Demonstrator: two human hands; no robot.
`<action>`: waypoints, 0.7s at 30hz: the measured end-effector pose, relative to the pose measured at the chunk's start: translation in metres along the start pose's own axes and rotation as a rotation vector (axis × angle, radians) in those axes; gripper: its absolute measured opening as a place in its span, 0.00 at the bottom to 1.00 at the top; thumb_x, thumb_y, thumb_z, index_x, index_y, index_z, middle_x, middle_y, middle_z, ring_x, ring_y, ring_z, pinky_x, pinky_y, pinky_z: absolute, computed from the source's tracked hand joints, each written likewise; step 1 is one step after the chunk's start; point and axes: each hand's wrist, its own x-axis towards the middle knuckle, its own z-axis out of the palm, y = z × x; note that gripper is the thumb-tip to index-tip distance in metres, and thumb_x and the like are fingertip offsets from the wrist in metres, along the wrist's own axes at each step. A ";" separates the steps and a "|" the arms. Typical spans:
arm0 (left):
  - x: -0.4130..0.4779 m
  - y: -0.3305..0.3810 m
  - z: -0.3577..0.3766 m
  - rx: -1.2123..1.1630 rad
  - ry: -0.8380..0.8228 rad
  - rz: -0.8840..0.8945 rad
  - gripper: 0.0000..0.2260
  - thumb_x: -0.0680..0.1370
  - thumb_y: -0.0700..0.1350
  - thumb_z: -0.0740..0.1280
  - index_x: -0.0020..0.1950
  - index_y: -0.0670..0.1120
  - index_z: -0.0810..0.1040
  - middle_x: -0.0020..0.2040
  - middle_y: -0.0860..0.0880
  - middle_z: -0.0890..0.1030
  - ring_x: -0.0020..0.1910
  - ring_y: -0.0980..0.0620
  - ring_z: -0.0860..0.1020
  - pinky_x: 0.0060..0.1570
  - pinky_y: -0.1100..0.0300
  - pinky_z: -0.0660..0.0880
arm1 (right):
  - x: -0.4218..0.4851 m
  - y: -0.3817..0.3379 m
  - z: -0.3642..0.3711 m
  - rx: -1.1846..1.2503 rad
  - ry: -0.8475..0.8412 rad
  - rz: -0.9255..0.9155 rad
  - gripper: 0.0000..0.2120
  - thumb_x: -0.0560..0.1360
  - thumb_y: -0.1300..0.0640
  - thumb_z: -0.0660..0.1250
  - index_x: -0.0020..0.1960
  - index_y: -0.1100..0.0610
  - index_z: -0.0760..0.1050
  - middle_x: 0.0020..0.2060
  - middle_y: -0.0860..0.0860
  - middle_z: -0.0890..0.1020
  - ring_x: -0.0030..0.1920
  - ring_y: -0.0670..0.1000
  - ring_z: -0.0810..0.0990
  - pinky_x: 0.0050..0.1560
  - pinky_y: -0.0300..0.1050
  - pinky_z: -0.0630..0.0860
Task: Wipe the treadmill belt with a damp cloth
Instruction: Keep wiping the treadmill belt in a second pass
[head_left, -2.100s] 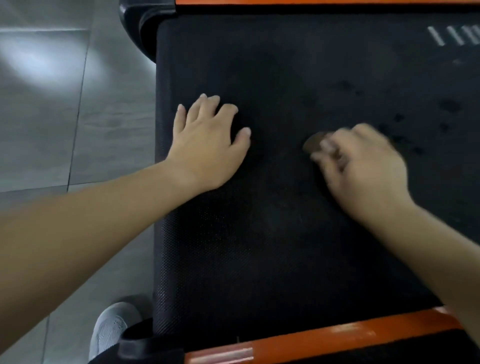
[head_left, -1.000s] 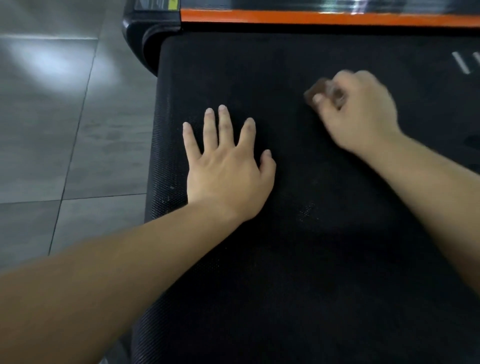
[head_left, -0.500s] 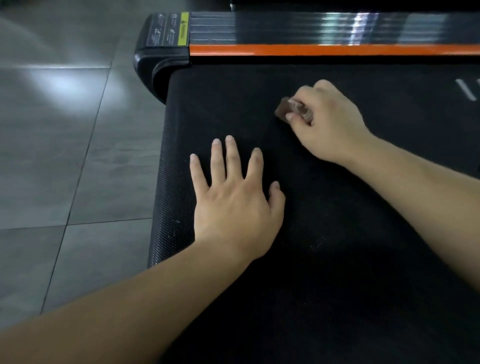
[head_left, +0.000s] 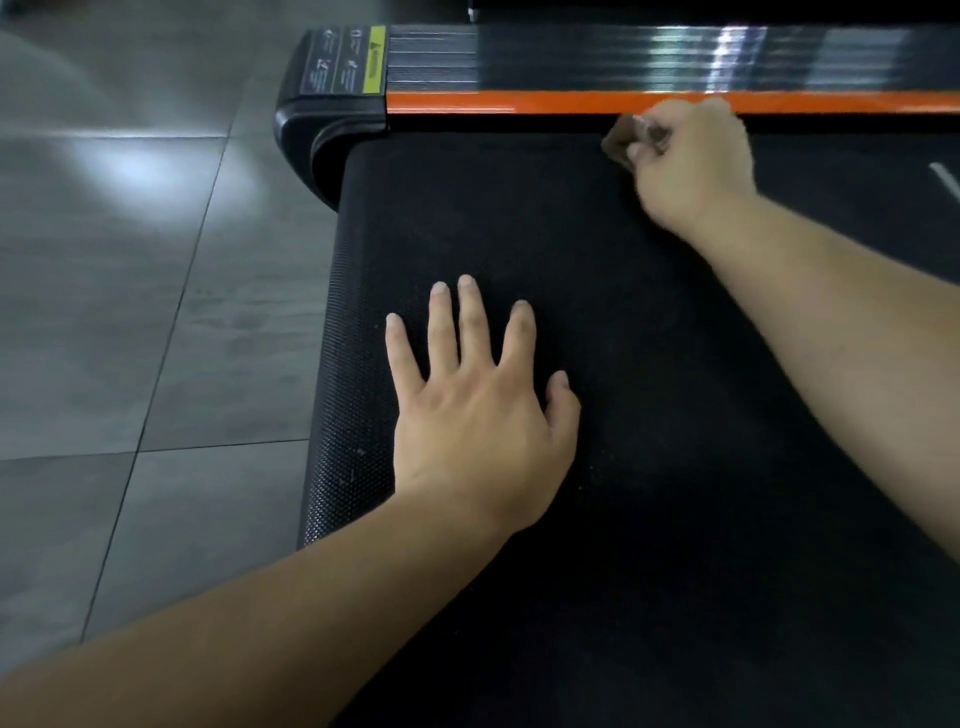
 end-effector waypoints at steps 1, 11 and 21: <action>0.000 0.000 -0.001 0.004 -0.003 -0.003 0.31 0.81 0.62 0.44 0.82 0.52 0.51 0.84 0.41 0.46 0.82 0.42 0.39 0.77 0.36 0.37 | -0.005 -0.004 0.005 -0.002 -0.022 -0.080 0.11 0.78 0.51 0.65 0.59 0.47 0.79 0.55 0.55 0.78 0.57 0.58 0.76 0.56 0.54 0.75; -0.001 0.001 -0.001 0.019 -0.025 -0.007 0.31 0.81 0.62 0.44 0.82 0.52 0.50 0.84 0.41 0.45 0.82 0.42 0.38 0.77 0.36 0.37 | -0.022 0.000 -0.007 0.096 -0.099 -0.118 0.11 0.76 0.50 0.69 0.57 0.49 0.80 0.52 0.53 0.79 0.52 0.55 0.77 0.53 0.48 0.74; -0.001 0.002 -0.002 0.045 -0.029 -0.014 0.31 0.81 0.63 0.43 0.82 0.52 0.52 0.84 0.41 0.47 0.82 0.42 0.40 0.77 0.35 0.39 | -0.069 0.001 -0.030 0.039 -0.144 -0.218 0.14 0.76 0.40 0.68 0.46 0.51 0.76 0.46 0.52 0.71 0.42 0.52 0.72 0.40 0.45 0.67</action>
